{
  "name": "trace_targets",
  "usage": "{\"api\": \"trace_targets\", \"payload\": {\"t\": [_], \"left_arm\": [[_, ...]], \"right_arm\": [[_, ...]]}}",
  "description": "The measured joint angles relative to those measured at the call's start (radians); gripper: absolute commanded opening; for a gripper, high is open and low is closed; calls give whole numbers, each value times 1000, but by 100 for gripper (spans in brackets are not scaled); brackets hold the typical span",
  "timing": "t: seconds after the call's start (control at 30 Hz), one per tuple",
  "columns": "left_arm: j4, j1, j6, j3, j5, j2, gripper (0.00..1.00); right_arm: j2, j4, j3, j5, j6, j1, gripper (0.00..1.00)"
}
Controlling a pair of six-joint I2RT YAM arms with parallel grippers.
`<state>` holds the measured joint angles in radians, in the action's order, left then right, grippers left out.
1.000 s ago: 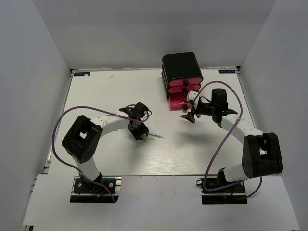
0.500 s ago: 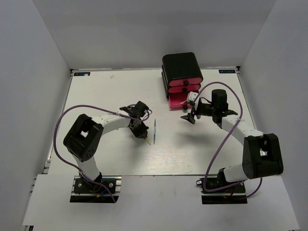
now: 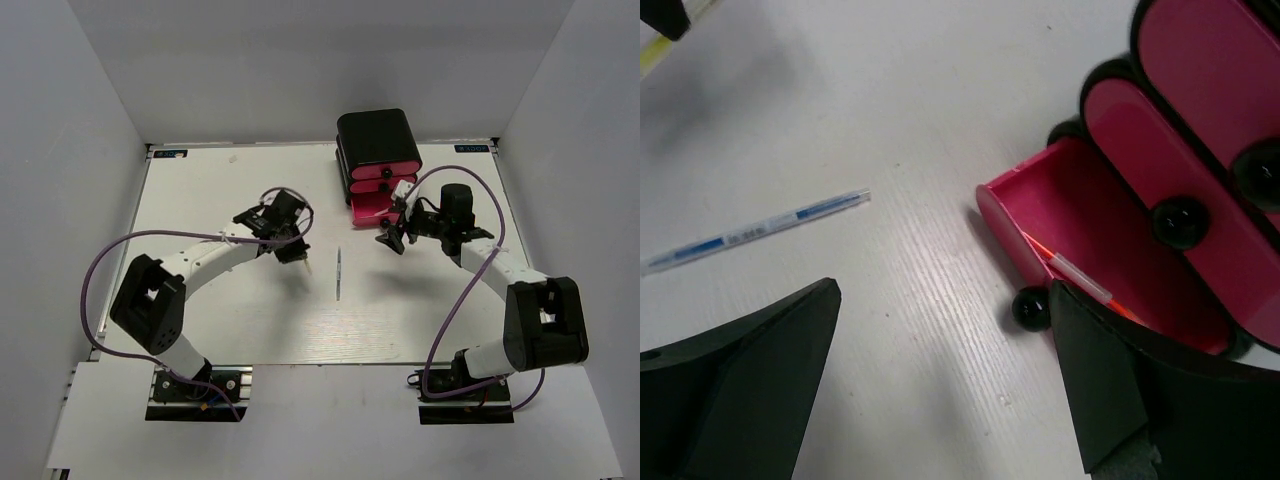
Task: Sort the stationery into containers
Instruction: Pick up the pen from the center of the board.
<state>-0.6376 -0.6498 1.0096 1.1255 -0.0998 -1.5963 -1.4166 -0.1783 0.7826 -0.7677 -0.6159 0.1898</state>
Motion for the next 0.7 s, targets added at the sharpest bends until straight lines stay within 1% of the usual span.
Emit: {"api": "trace_targets", "payload": {"t": [0.07, 0.1, 0.13, 0.17, 0.3, 0.43, 0.57, 0.7], "left_arm": [[66, -2, -100, 41, 11, 0, 0], [100, -4, -149, 59, 24, 0, 0], [134, -5, -196, 72, 44, 0, 0], [173, -6, -245, 85, 65, -2, 0], [304, -9, -430, 134, 167, -27, 0], [439, -10, -650, 163, 306, -74, 0], [510, -16, -900, 219, 431, -139, 0], [573, -21, -1120, 285, 521, -222, 0]], "right_arm": [[-13, 3, 17, 32, 44, -6, 65], [-21, 3, 26, 47, 69, -12, 48], [-24, 2, 32, 60, 85, -19, 30], [-26, 3, 35, 71, 112, -26, 0], [-26, 14, 39, 130, 210, -55, 0], [-26, 23, 39, 175, 280, -84, 0], [-26, 26, 39, 206, 324, -110, 0], [-26, 28, 39, 213, 359, -135, 0]]}}
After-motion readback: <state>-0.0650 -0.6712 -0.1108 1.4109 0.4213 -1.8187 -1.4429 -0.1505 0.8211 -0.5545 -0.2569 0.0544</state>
